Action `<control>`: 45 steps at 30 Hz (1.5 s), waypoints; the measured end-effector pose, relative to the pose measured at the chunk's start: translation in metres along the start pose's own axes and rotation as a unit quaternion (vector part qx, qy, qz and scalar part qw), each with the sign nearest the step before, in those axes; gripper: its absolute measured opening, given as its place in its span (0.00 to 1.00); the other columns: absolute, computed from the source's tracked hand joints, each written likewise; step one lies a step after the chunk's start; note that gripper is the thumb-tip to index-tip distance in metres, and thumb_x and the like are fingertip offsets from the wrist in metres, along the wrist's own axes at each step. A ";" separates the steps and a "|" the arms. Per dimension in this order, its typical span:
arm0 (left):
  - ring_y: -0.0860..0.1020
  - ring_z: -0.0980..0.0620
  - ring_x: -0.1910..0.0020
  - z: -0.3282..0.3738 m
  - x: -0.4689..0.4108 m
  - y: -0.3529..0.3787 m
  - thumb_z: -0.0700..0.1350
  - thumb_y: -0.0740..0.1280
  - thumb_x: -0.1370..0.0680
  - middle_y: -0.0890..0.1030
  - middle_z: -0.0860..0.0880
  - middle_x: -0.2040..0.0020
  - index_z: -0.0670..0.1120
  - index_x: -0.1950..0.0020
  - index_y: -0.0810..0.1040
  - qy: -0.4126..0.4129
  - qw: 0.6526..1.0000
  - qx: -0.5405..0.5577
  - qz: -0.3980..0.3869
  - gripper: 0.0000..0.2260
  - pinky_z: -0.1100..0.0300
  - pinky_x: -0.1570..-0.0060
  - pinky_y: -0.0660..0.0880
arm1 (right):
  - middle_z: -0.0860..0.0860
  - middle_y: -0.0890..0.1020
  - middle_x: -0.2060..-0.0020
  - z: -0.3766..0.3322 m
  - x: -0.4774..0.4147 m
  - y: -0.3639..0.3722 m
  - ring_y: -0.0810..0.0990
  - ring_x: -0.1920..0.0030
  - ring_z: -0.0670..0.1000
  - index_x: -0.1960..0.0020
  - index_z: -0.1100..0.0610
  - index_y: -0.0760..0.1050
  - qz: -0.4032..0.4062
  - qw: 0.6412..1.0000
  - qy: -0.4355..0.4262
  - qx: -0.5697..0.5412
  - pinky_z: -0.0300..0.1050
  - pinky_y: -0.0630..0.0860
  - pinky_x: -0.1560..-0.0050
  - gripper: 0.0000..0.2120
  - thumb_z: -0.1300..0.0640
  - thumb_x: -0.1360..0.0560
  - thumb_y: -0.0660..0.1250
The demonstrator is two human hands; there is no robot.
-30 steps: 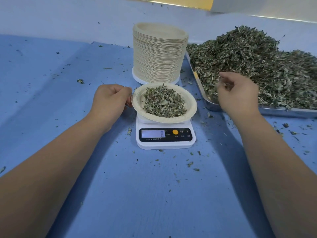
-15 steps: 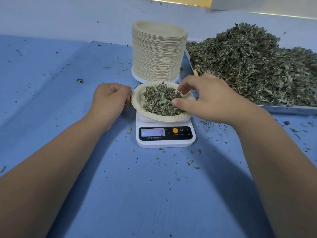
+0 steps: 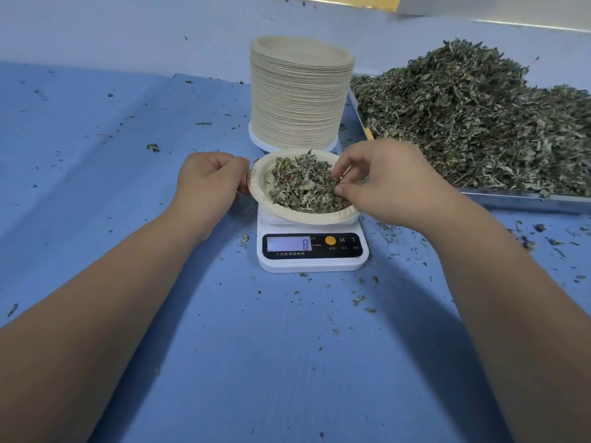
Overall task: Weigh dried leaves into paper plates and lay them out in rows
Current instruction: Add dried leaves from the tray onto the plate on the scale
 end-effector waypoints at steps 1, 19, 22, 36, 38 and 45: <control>0.74 0.56 0.71 0.000 0.000 0.000 0.41 0.67 0.23 0.78 0.49 0.72 0.38 0.70 0.76 0.001 1.000 0.000 0.000 0.16 0.67 0.67 0.74 | 0.39 0.83 0.66 0.001 0.000 -0.001 0.80 0.59 0.38 0.52 0.46 0.82 0.010 1.000 -0.003 -0.010 0.50 0.74 0.40 0.05 0.55 0.26 0.75; 0.75 0.55 0.71 0.001 0.000 0.000 0.42 0.66 0.24 0.79 0.47 0.71 0.38 0.71 0.76 0.005 1.000 -0.013 0.005 0.15 0.67 0.66 0.74 | 0.43 0.83 0.61 0.005 -0.002 -0.004 0.78 0.63 0.40 0.53 0.51 0.83 0.230 0.956 -0.018 -0.179 0.30 0.73 0.58 0.05 0.60 0.25 0.73; 0.76 0.56 0.71 0.001 0.001 0.000 0.43 0.66 0.25 0.79 0.48 0.72 0.40 0.71 0.77 0.002 1.000 -0.012 0.004 0.15 0.67 0.66 0.74 | 0.41 0.82 0.63 0.006 -0.003 -0.003 0.77 0.64 0.38 0.54 0.52 0.83 0.262 0.943 -0.015 -0.204 0.29 0.72 0.59 0.05 0.61 0.26 0.73; 0.57 0.45 0.66 0.011 0.007 -0.001 0.44 0.65 0.27 0.62 0.42 0.68 0.41 0.71 0.60 -0.011 0.999 -0.028 -0.010 0.18 0.53 0.67 0.56 | 0.47 0.85 0.54 0.079 -0.001 -0.002 0.80 0.52 0.54 0.47 0.52 0.85 0.252 0.963 0.091 0.009 0.42 0.73 0.50 0.09 0.54 0.21 0.66; 0.55 0.45 0.65 0.012 0.007 -0.001 0.47 0.65 0.26 0.58 0.43 0.67 0.46 0.68 0.56 -0.016 1.000 -0.022 -0.005 0.19 0.49 0.64 0.53 | 0.46 0.83 0.57 0.065 -0.002 0.000 0.78 0.47 0.56 0.48 0.52 0.84 0.240 0.969 0.051 0.016 0.43 0.71 0.51 0.09 0.53 0.21 0.66; 0.65 0.53 0.73 0.011 0.005 0.000 0.55 0.56 0.18 0.70 0.52 0.74 0.37 0.62 0.73 -0.024 0.990 -0.136 -0.013 0.24 0.56 0.65 0.64 | 0.50 0.77 0.63 0.038 -0.002 0.014 0.75 0.48 0.60 0.45 0.55 0.81 0.140 0.988 -0.006 0.071 0.55 0.74 0.47 0.15 0.48 0.18 0.60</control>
Point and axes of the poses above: each hand's wrist, its own x-axis away from the middle knuckle, its own y-axis out of the palm, z = x × y, the point moved 2 cm from there along -x, towards the middle knuckle
